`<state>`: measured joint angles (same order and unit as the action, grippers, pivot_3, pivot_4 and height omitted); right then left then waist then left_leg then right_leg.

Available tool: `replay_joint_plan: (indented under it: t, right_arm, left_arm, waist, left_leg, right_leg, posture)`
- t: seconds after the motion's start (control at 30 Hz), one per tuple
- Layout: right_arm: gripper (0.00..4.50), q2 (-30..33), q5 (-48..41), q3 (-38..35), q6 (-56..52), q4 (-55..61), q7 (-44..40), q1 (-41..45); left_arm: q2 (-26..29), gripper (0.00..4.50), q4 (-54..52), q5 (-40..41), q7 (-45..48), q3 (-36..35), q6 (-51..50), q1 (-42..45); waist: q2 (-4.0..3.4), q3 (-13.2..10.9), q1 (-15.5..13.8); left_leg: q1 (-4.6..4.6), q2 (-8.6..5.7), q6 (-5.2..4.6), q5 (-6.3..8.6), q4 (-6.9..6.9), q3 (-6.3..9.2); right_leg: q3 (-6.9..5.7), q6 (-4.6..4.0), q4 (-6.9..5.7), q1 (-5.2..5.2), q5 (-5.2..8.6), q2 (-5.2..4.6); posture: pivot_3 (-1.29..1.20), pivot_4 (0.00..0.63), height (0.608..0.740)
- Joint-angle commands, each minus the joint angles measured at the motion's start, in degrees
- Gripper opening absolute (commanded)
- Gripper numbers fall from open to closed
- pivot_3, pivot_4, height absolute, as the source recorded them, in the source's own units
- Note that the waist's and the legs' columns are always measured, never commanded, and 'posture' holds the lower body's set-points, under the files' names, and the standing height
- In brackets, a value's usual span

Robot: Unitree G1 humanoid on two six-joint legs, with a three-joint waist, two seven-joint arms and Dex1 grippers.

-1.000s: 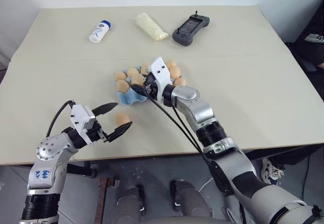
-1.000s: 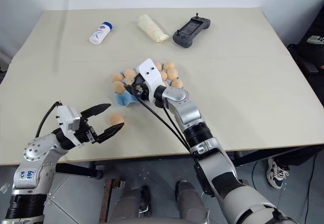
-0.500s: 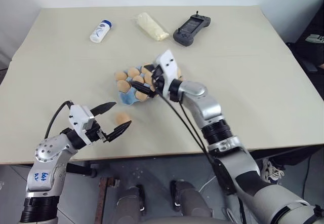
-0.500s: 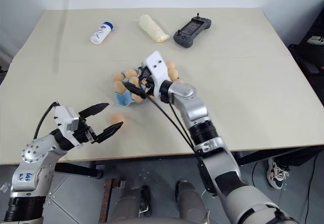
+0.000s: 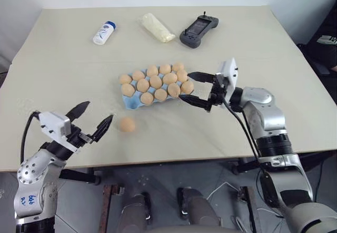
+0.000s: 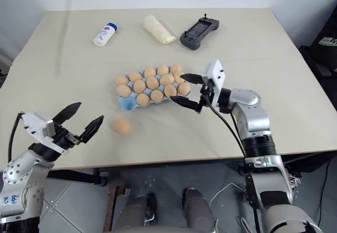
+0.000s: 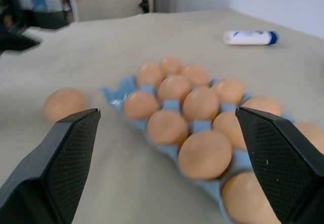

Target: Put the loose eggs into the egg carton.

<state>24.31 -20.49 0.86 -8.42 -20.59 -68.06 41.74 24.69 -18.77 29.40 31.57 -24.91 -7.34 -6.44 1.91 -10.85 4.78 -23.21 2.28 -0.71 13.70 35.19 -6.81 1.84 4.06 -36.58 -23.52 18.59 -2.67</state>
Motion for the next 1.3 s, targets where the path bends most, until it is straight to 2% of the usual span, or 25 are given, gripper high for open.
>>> replay_joint_plan:
  t: [0.03, 0.2, 0.37, 0.53, 0.77, 0.93, 1.3]
  right_arm:
    - [4.48, 2.0, -2.7, -2.1, 3.0, -2.6, -6.8, 0.7]
    - [4.48, 4.3, -4.2, -1.7, 4.1, -8.6, -17.8, 2.2]
    - [4.48, 5.9, -5.2, 0.6, 5.5, -12.4, -24.2, 4.1]
    - [4.48, 7.9, -8.0, 6.1, 7.7, -16.3, -24.4, 7.1]
    - [4.48, 7.6, -8.4, 10.0, 10.0, -22.2, -24.4, 11.3]
    - [4.48, 8.2, -10.3, 11.3, 10.0, -22.0, -24.4, 11.5]
    - [4.48, 10.2, -12.9, 13.2, 9.7, -20.5, -24.4, 10.3]
  left_arm:
    - [-2.8, 4.5, -4.7, 1.8, -4.6, -3.9, 0.8, -3.3]
    - [-5.5, 4.5, -10.9, 2.0, -10.8, -3.1, -4.6, -8.2]
    - [-5.9, 4.5, -17.0, 0.7, -14.0, -0.8, -8.0, -10.0]
    - [-7.4, 4.5, -23.3, -1.2, -19.3, 6.4, -13.8, -10.3]
    - [-9.1, 4.5, -25.2, -8.3, -28.2, 16.9, -22.8, -4.3]
    - [-11.4, 4.5, -24.5, -10.5, -32.5, 19.5, -28.0, -1.4]
    - [-11.9, 4.5, -20.0, -11.3, -32.6, 22.0, -35.9, 4.7]
  waist:
    - [0.0, 0.0, 0.0]
    - [0.0, 0.0, -0.2]
    - [0.0, 0.0, -0.2]
    - [0.0, 0.0, -0.1]
    - [0.0, 0.0, -0.4]
    - [0.0, 0.0, -0.5]
    - [0.0, 0.0, -1.6]
  left_leg:
    - [0.0, 0.0, -0.01, 0.0, 0.01, -0.01]
    - [0.02, -0.01, -0.02, 0.0, 0.03, 0.01]
    - [0.04, -0.01, 0.11, 0.07, 0.08, 0.02]
    - [0.04, -0.02, 0.16, 0.1, 0.09, 0.01]
    - [0.03, -0.02, -0.03, -0.02, 0.19, 0.02]
    - [0.03, -0.02, -0.04, 0.0, 0.24, 0.03]
    - [0.02, 0.0, -0.04, 0.03, 0.64, 0.05]
  right_leg:
    - [0.02, 0.01, 0.0, 0.0, 0.0, 0.0]
    - [0.0, 0.0, 0.03, 0.04, 0.0, 0.0]
    - [0.01, 0.0, -0.02, 0.06, -0.01, 0.0]
    - [0.05, -0.01, 0.03, 0.07, -0.01, -0.01]
    - [0.04, -0.01, -0.03, 0.09, -0.01, 0.02]
    - [0.04, 0.0, -0.03, 0.09, -0.01, 0.02]
    - [0.04, 0.0, -0.36, 0.1, -0.01, 0.04]
  posture:
    - [0.0, 0.15, 0.74]
    - [0.0, 0.15, 0.74]
    - [0.0, 0.15, 0.74]
    - [0.0, 0.15, 0.74]
    - [0.0, 0.15, 0.74]
    - [0.0, 0.15, 0.74]
    - [0.0, 0.15, 0.74]
